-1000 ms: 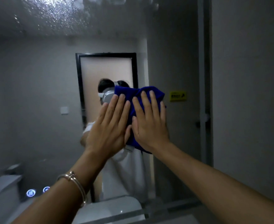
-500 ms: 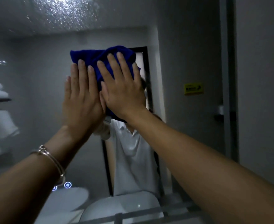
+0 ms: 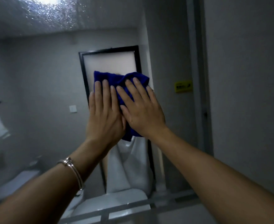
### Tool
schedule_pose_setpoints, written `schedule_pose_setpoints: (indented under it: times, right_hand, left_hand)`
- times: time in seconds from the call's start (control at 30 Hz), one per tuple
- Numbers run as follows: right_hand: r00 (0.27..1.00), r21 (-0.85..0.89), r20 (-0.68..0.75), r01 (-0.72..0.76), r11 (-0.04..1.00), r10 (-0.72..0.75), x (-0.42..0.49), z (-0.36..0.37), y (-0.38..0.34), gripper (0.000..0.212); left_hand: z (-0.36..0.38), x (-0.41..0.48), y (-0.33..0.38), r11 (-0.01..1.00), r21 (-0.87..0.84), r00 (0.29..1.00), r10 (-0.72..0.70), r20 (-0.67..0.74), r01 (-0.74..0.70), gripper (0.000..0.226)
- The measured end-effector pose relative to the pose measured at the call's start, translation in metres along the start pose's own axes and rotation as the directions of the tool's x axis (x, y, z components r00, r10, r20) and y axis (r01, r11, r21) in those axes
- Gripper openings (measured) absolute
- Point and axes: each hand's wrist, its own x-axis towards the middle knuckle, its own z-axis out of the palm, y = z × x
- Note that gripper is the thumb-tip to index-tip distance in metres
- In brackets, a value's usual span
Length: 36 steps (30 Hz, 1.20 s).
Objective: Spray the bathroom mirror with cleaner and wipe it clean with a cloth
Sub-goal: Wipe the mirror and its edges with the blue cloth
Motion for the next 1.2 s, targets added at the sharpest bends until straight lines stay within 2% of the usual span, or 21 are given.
schedule_pose_setpoints:
  times: [0.1, 0.27, 0.33, 0.43, 0.53, 0.63, 0.83, 1.2]
  right_hand:
    - [1.000, -0.021, 0.008, -0.030, 0.999, 0.030, -0.013, -0.006, 0.031, 0.053]
    - [0.997, -0.042, 0.009, -0.078, 0.996, 0.078, -0.039, -0.010, 0.087, 0.052]
    - [0.996, -0.067, 0.006, -0.089, 0.994, 0.089, -0.047, -0.010, 0.103, 0.052]
    - [0.995, -0.071, -0.014, -0.099, 0.993, 0.099, -0.053, -0.008, 0.111, 0.052]
    - [0.989, -0.035, -0.043, -0.144, 0.989, 0.142, -0.054, -0.004, 0.106, 0.048]
    - [0.984, -0.011, -0.043, -0.174, 0.985, 0.174, -0.055, -0.002, 0.103, 0.051]
    - [0.978, -0.030, -0.014, -0.209, 0.977, 0.209, -0.057, -0.004, 0.101, 0.053]
    - [0.965, -0.088, 0.027, -0.257, 0.962, 0.261, -0.058, -0.015, 0.094, 0.051]
  left_hand:
    - [0.004, 0.011, 0.033, 1.000, -0.001, 0.999, 0.015, 0.041, -0.015, 0.065]
    - [0.004, 0.032, 0.093, 0.999, -0.012, 0.999, 0.051, 0.008, -0.051, 0.063]
    - [0.004, 0.037, 0.109, 0.997, 0.007, 0.996, 0.073, 0.060, -0.073, 0.063]
    - [0.004, 0.039, 0.114, 0.996, 0.014, 0.994, 0.087, 0.068, -0.088, 0.064]
    - [0.007, 0.045, 0.102, 0.982, 0.008, 0.981, 0.191, -0.014, -0.191, 0.066]
    - [0.011, 0.046, 0.089, 0.960, 0.009, 0.960, 0.280, -0.027, -0.280, 0.066]
    - [0.019, 0.039, 0.092, 0.964, -0.095, 0.969, 0.244, -0.042, -0.247, 0.062]
    - [0.021, 0.032, 0.098, 0.975, -0.148, 0.986, 0.165, -0.029, -0.168, 0.063]
